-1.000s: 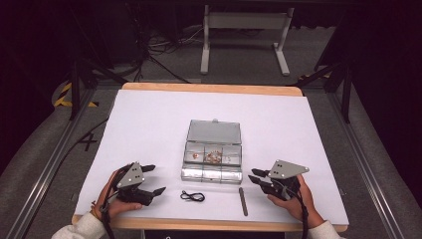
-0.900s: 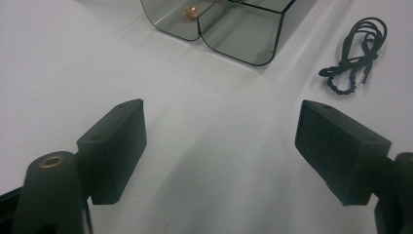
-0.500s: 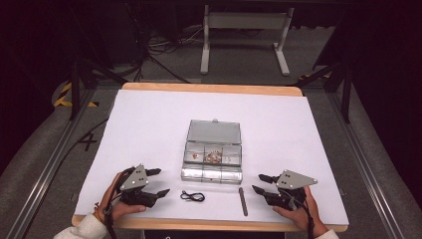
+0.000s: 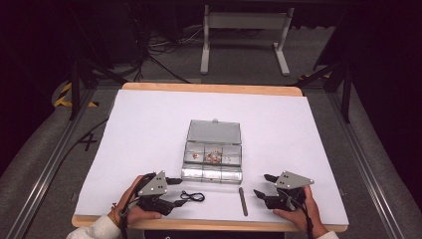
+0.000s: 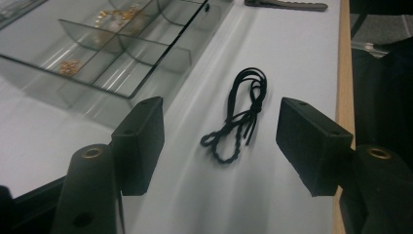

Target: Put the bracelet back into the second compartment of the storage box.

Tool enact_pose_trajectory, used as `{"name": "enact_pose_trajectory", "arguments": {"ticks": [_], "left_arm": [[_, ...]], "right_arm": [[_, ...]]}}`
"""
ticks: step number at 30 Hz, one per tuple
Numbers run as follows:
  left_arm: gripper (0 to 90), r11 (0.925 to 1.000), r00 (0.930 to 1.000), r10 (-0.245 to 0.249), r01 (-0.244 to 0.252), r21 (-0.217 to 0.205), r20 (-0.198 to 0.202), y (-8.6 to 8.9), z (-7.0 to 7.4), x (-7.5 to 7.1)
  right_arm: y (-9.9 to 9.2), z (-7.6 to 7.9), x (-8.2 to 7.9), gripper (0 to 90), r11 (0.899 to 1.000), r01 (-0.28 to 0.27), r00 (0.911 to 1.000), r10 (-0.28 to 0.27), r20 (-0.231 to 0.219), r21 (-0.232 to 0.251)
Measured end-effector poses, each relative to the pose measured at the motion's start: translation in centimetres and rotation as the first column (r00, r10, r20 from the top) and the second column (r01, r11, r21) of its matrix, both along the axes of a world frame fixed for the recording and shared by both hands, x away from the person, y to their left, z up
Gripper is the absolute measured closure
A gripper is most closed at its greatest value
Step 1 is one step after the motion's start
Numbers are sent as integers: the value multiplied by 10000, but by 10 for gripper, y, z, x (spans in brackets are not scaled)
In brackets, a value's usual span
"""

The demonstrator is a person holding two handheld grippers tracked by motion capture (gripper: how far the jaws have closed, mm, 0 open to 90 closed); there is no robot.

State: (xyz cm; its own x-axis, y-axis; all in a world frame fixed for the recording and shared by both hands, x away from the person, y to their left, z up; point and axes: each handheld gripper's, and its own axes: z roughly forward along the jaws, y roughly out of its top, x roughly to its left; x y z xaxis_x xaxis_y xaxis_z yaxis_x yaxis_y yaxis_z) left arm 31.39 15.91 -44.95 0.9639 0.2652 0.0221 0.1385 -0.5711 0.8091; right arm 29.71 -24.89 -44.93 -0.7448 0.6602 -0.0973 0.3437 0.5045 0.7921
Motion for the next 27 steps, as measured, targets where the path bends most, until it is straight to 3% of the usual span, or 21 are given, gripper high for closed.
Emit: {"name": "enact_pose_trajectory", "arguments": {"ticks": [6,10,13,15,20,26,27], "left_arm": [[378,9993,9996,-247,250,283,-109,-20,-3,2],[440,9942,9991,-315,342,1016,-284,-34,-8,3],[481,9943,9990,-270,306,1020,-364,-34,-8,3],[588,9938,9977,-534,573,952,-425,-33,-8,3],[799,9941,9975,-554,593,905,-441,-31,-8,3],[835,9930,9982,-586,595,1022,-119,-30,-8,1],[836,9947,9983,-587,590,842,-60,-27,-6,-1]], "right_arm": [[1,0,4,304,9999,102,9999,-102,-82,17],[1,0,5,293,9999,94,9999,-94,-97,48],[1,0,5,289,10000,83,9999,-82,-108,41],[1,0,6,284,9999,112,9998,-112,-132,-13],[2,-1,6,275,10000,88,9998,-89,-167,-47],[2,0,6,274,9999,86,9999,-87,-148,-54],[1,0,6,300,10000,-35,9999,35,-144,-20]]}}
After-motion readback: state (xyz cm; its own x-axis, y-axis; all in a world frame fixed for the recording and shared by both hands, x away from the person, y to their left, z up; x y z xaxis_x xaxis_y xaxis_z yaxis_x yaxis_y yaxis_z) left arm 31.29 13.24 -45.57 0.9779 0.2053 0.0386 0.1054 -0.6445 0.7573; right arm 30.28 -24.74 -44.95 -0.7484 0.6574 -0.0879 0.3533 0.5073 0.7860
